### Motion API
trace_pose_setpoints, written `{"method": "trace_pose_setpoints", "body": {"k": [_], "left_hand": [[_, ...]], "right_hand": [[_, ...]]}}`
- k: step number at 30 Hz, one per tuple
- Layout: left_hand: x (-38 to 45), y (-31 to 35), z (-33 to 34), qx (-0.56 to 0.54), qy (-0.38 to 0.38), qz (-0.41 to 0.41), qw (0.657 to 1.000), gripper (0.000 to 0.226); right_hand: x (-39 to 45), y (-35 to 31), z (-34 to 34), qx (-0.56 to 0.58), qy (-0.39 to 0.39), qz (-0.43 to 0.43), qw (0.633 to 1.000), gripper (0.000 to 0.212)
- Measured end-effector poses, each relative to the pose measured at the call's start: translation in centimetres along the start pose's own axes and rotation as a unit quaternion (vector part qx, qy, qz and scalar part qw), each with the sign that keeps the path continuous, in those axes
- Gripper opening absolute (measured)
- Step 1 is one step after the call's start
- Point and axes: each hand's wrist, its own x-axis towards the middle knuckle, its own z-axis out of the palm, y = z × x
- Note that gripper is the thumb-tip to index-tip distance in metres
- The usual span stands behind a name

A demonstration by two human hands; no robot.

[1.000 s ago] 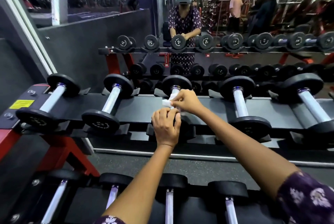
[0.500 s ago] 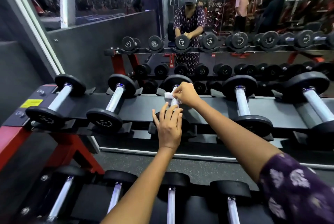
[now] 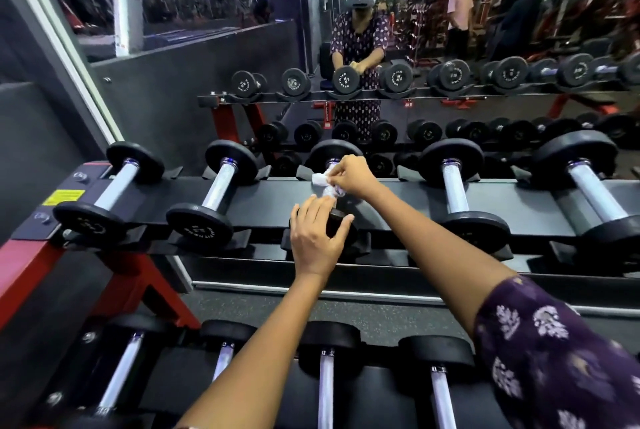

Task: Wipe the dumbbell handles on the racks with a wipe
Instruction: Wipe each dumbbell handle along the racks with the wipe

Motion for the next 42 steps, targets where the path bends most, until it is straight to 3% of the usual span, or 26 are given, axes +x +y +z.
{"method": "trace_pose_setpoints", "body": {"k": [6,8,14,20,25,32,36,41,42], "left_hand": [[-0.4,-0.7,-0.6,0.037,-0.08,0.017,0.996,0.082],[-0.4,-0.6,-0.7,0.048,-0.089,0.021,0.995,0.082],[-0.6,-0.3,-0.9,0.047,-0.084,0.0,0.995,0.082],[-0.8,0.0,-1.0,0.057,-0.095,-0.025,0.993,0.095],[-0.4,0.0,-1.1,0.059,-0.086,-0.047,0.993,0.101],[-0.5,0.1,-1.0,0.045,-0.077,-0.044,0.995,0.097],[-0.4,0.1,-1.1,0.05,-0.07,-0.037,0.996,0.097],[-0.5,-0.1,-1.0,0.059,-0.074,-0.026,0.995,0.098],[-0.5,-0.1,-0.9,0.06,-0.075,-0.027,0.995,0.098]], "right_hand": [[-3.6,0.3,0.0,-0.021,-0.081,-0.055,0.995,0.014],[-2.9,0.2,-0.6,-0.025,-0.103,-0.058,0.993,0.016],[0.1,-0.6,0.2,-0.031,-0.022,-0.007,0.999,0.017],[-3.2,0.0,-0.6,-0.017,-0.123,-0.053,0.991,0.017],[-0.1,-0.8,0.0,-0.024,-0.05,-0.013,0.998,0.016],[-2.7,-0.1,-0.3,-0.017,-0.158,-0.044,0.986,0.019],[-0.8,-1.4,0.2,-0.041,-0.068,-0.031,0.996,0.015],[-1.7,-1.3,-0.6,-0.053,-0.2,-0.048,0.977,0.017],[-1.5,-1.2,-1.0,-0.057,-0.195,-0.04,0.978,0.018]]}}
